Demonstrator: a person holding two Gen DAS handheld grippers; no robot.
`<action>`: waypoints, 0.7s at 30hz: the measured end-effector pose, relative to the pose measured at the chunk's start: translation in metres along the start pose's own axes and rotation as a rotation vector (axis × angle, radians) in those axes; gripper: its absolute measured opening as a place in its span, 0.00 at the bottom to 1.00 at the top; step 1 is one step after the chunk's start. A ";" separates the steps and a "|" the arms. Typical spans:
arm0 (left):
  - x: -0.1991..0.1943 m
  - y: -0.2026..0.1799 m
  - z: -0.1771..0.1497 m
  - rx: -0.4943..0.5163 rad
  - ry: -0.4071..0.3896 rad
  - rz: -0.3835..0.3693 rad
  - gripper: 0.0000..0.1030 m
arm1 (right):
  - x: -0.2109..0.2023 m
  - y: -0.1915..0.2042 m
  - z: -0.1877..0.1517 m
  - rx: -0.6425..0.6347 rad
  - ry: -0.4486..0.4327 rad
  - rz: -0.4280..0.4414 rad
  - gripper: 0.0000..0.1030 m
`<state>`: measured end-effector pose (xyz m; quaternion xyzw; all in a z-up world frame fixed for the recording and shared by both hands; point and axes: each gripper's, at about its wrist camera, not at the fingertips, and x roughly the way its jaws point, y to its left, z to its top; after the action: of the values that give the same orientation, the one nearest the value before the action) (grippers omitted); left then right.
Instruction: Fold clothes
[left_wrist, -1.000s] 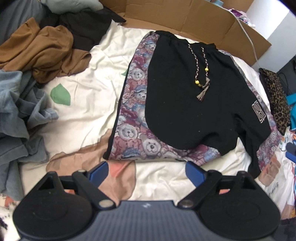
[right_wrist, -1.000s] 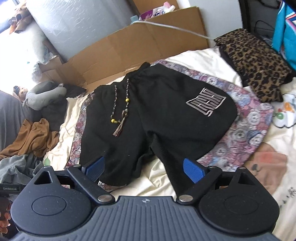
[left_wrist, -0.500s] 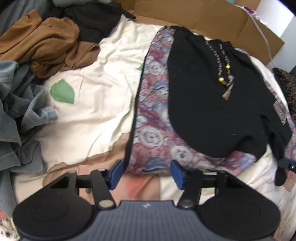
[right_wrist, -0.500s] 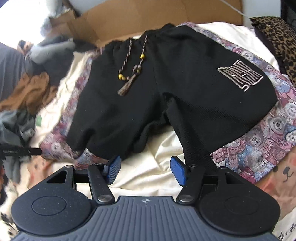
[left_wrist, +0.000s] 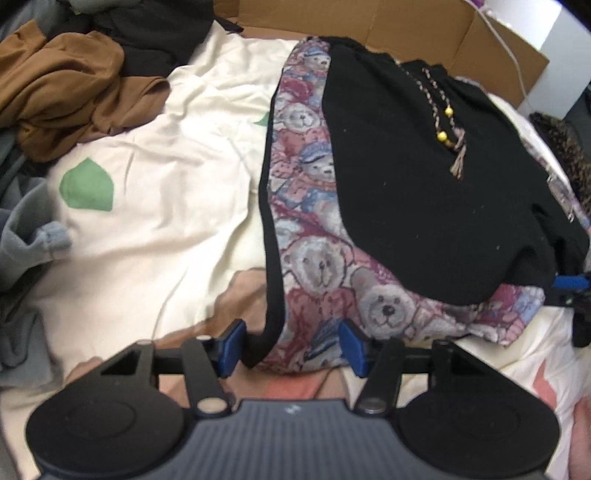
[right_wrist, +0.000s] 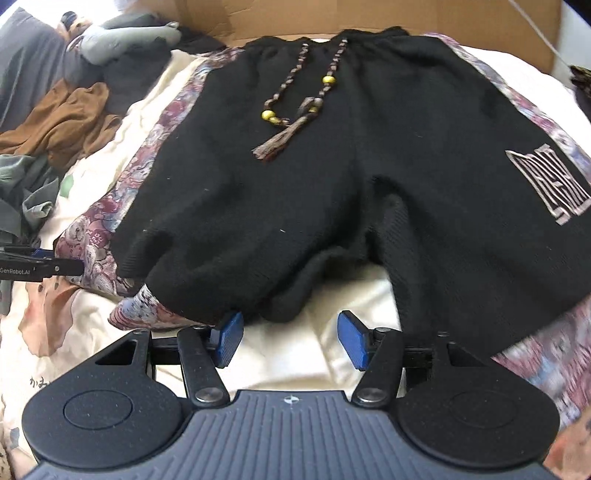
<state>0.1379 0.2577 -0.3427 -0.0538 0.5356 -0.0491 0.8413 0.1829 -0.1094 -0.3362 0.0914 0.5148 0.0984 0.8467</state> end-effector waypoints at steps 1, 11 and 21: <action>-0.001 0.000 0.000 -0.003 -0.012 -0.006 0.43 | 0.002 0.001 0.001 0.003 -0.004 0.011 0.59; -0.024 0.005 0.019 -0.069 -0.051 -0.056 0.07 | -0.013 0.001 0.007 0.077 -0.036 0.068 0.05; -0.073 0.010 0.049 -0.117 -0.109 -0.078 0.06 | -0.078 -0.014 0.020 0.114 -0.086 0.099 0.02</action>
<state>0.1515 0.2793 -0.2582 -0.1261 0.4885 -0.0475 0.8621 0.1669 -0.1445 -0.2641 0.1691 0.4775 0.1068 0.8556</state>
